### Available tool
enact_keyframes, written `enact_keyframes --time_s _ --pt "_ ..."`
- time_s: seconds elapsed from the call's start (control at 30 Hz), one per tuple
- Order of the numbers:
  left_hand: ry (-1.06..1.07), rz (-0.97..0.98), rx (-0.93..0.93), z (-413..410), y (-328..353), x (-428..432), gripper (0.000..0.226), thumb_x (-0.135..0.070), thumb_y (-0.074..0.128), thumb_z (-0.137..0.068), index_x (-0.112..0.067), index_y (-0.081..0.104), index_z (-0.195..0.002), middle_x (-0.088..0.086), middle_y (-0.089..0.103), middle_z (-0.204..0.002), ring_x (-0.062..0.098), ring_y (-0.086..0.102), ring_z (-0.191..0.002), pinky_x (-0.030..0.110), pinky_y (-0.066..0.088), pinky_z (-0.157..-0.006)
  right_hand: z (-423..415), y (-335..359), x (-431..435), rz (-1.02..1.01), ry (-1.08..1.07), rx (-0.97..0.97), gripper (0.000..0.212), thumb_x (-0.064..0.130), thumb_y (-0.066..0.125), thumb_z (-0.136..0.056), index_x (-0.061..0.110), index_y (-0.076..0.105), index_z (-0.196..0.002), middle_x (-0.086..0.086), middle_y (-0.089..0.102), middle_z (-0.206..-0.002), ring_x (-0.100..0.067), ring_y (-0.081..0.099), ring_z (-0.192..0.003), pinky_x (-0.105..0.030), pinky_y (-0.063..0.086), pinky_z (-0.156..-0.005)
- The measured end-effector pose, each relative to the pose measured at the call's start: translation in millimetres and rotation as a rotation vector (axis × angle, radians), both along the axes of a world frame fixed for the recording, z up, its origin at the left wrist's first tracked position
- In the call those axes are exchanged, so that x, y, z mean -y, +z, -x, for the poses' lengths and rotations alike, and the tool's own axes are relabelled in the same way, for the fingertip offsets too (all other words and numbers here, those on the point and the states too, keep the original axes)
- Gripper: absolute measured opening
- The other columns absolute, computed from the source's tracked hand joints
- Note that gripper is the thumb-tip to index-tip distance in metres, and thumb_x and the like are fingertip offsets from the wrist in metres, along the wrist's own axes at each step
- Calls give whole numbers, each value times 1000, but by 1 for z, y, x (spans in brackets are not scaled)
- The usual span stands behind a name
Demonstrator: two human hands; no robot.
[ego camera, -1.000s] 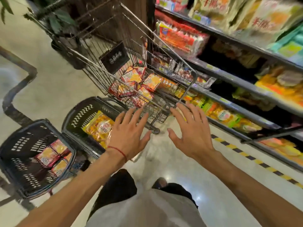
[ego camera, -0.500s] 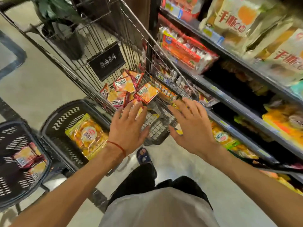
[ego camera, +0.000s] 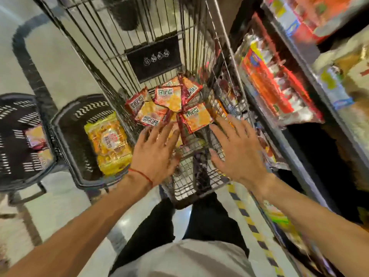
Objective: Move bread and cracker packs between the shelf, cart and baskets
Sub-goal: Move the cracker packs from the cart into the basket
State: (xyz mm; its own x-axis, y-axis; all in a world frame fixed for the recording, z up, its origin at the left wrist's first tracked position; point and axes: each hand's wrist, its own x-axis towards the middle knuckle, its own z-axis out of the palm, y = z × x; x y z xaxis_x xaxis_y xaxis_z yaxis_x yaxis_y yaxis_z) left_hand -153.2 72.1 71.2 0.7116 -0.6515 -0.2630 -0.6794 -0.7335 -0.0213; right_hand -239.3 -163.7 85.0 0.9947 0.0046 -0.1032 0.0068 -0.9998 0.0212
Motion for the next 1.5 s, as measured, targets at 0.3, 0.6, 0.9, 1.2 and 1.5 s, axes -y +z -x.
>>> enact_keyframes --time_s 0.3,0.6,0.9,1.2,1.5 --pt "365 -8 -99 -22 -61 60 58 -49 42 -99 -18 47 -148 10 44 -155 34 35 -146 54 30 -115 -90 -83 67 -53 231 -134 68 54 43 -100 19 40 -158 -9 43 -162 -35 32 -152 -51 14 -125" --pt "583 20 -194 -29 -156 78 64 -54 31 -98 -20 43 -151 8 43 -155 32 34 -146 54 33 -113 -145 -191 67 -96 244 -196 64 49 57 -96 11 52 -148 -15 50 -155 -38 39 -148 -55 24 -124" --pt "720 -46 -320 -27 -197 62 62 -56 37 -98 -24 38 -152 4 36 -159 29 26 -148 57 35 -113 -198 -284 62 -160 93 -504 90 49 57 -100 12 9 -166 -7 7 -175 -26 -1 -161 -45 -2 -130" --pt "731 -26 -363 -26 -200 58 61 -55 34 -100 -25 35 -153 2 31 -161 24 20 -150 55 28 -119 -190 -300 71 -38 139 -421 102 58 83 -78 10 37 -155 -15 44 -145 -35 39 -136 -50 26 -121" --pt "728 -42 -399 -26 -198 60 61 -55 31 -101 -28 30 -156 2 29 -161 25 21 -150 54 24 -122 -174 -274 71 -116 61 -467 84 62 86 -70 10 48 -124 -12 63 -123 -33 55 -117 -40 46 -91"
